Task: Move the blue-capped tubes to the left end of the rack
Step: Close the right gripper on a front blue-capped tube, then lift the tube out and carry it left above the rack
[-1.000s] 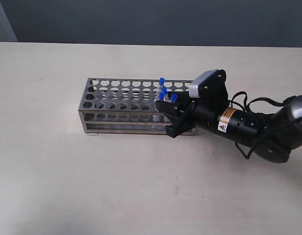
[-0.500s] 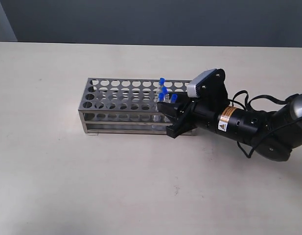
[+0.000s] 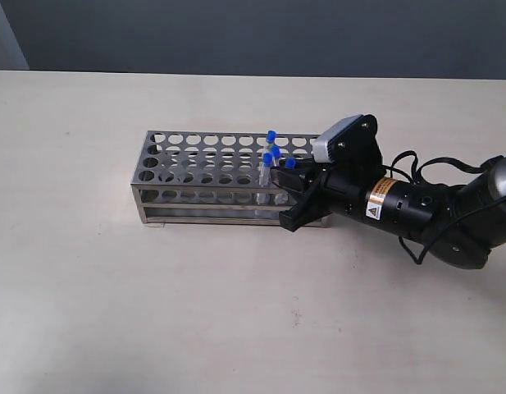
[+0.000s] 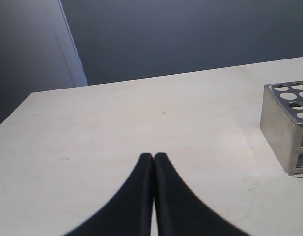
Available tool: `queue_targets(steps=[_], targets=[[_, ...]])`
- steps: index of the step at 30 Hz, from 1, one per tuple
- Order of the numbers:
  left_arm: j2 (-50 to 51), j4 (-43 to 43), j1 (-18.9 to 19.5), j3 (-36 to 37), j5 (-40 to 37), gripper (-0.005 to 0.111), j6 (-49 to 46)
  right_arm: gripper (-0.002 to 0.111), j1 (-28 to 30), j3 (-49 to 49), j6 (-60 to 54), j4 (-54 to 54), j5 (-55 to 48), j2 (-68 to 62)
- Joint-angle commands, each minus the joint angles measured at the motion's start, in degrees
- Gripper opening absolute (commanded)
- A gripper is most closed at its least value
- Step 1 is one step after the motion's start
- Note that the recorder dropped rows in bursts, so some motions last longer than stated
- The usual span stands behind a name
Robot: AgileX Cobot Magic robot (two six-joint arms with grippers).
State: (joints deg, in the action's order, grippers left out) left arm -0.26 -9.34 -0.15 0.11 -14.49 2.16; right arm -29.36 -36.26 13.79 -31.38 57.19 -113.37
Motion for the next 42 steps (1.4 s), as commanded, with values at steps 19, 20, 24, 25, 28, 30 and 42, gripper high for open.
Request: queue_targets(steps=[19,20,24,25,28,30,42], targets=[[0.26,0.04,-0.39,-0.11,0.77,0.0,0.2,-0.001,-0.06,-0.56,-0.18,0.0,-16.77,20.77],[0.26,0.04,-0.39,-0.11,0.77,0.0,0.2,-0.001,-0.06,-1.09,-0.18,0.0,-18.08,22.21],[0.26,0.04,-0.39,-0.11,0.77,0.0,0.2,-0.001,-0.42,-4.08,0.28,-0.28,-21.39,25.95],[0.26,0.04,-0.39,-0.11,0.77,0.0,0.2,-0.001,-0.79,-5.16,1.46,-0.78,-21.64,26.3],[0.26,0.04,-0.39,-0.11,0.77,0.0,0.2,-0.001,-2.57,-9.27,6.75,-5.42,-22.91,25.89],[0.26,0.04,-0.39,-0.11,0.77,0.0,0.2,-0.001,-4.47,-12.67,11.02,-9.68,-24.64,24.55],[0.26,0.04,-0.39,-0.11,0.77,0.0,0.2,-0.001,-13.97,-35.11,25.59,-24.91,-31.74,7.41]])
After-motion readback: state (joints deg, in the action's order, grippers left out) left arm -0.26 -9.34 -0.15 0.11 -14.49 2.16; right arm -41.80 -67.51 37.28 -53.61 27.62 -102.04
